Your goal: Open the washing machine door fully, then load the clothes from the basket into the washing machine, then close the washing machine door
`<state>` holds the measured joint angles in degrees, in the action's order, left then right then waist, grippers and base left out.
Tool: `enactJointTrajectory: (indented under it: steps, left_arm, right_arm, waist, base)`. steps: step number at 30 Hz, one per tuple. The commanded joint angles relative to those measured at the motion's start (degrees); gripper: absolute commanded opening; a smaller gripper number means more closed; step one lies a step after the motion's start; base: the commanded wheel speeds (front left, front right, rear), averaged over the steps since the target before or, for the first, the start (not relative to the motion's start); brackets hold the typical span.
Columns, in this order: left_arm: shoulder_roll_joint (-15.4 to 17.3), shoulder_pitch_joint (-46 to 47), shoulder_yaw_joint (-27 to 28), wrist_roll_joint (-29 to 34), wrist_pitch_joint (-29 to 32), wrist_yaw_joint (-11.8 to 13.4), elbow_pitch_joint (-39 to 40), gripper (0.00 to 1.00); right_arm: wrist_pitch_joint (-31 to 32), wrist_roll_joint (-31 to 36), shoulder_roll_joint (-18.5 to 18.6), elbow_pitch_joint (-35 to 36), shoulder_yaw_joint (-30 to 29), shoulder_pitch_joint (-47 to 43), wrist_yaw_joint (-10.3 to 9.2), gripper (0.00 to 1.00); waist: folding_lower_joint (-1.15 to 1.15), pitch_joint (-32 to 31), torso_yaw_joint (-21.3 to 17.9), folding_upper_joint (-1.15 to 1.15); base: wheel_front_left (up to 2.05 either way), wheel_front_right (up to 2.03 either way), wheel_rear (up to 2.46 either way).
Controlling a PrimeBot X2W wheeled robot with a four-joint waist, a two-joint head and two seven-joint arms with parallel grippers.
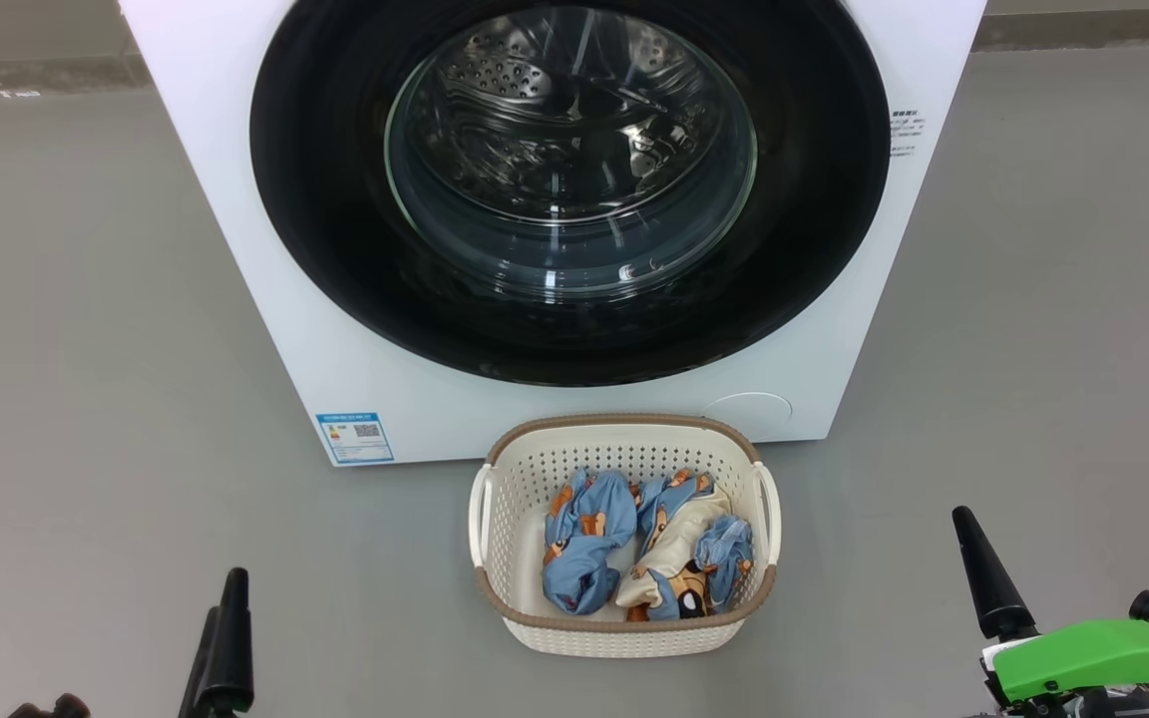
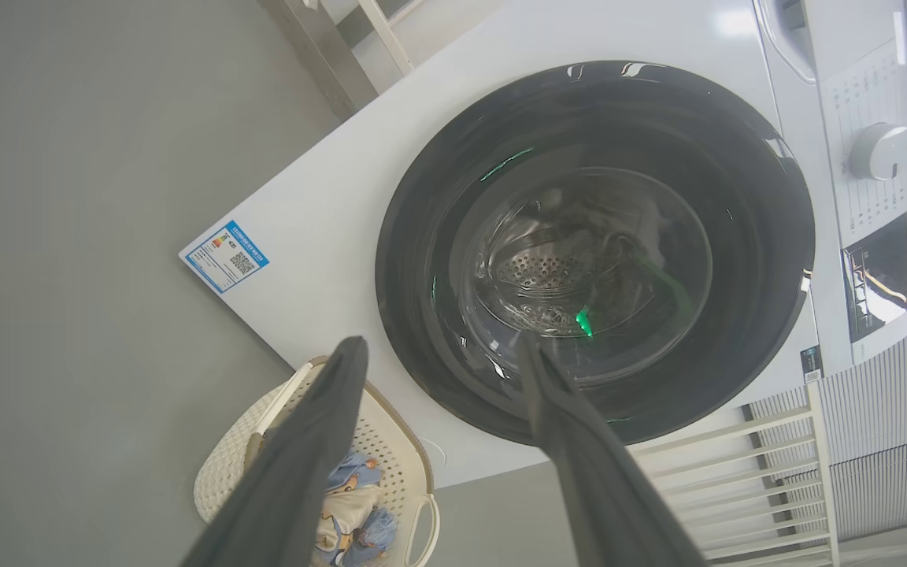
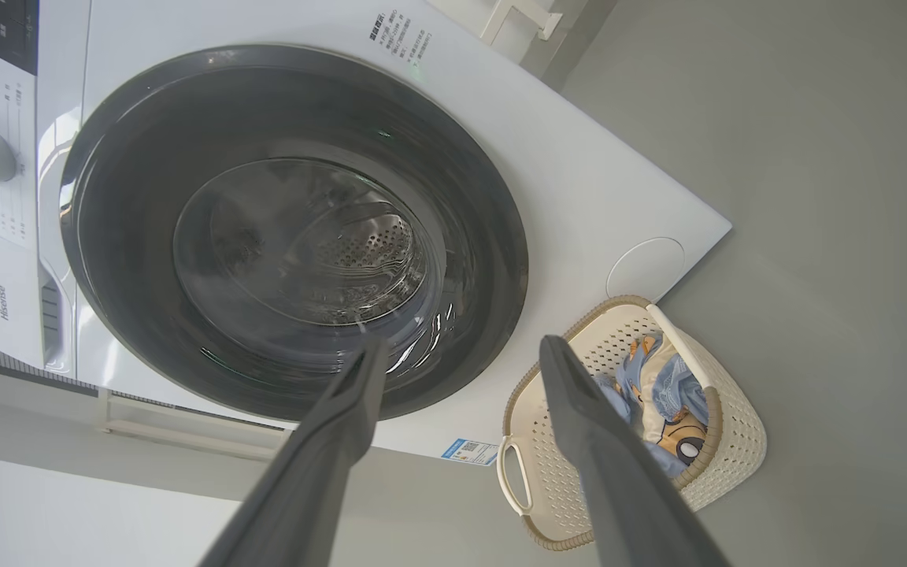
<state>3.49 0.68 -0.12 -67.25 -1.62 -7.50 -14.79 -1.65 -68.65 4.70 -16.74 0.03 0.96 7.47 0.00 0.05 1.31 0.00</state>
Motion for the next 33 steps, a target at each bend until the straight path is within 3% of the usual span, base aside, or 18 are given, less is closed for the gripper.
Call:
enactJointTrajectory:
  steps: [1, 33]
  left_arm:
    - [1.1, 0.71, 0.5, 2.21, -0.92, 0.0, 2.07, 1.0]
    - [2.75, 0.37, -2.05, 23.0, -6.13, 0.0, 2.87, 1.0]
  right_arm:
    - [-0.89, 2.08, 1.24, 1.71, 0.89, 2.78, 0.02, 1.0]
    - [-6.1, 19.73, 3.31, 2.48, 4.21, 2.85, 0.02, 1.0]
  waist:
    - [0.0, -0.02, 0.07, 0.0]
    - [0.0, -0.11, 0.82, 0.0]
  base:
    - [0.0, 0.0, 0.0]
    - [0.0, 0.0, 0.0]
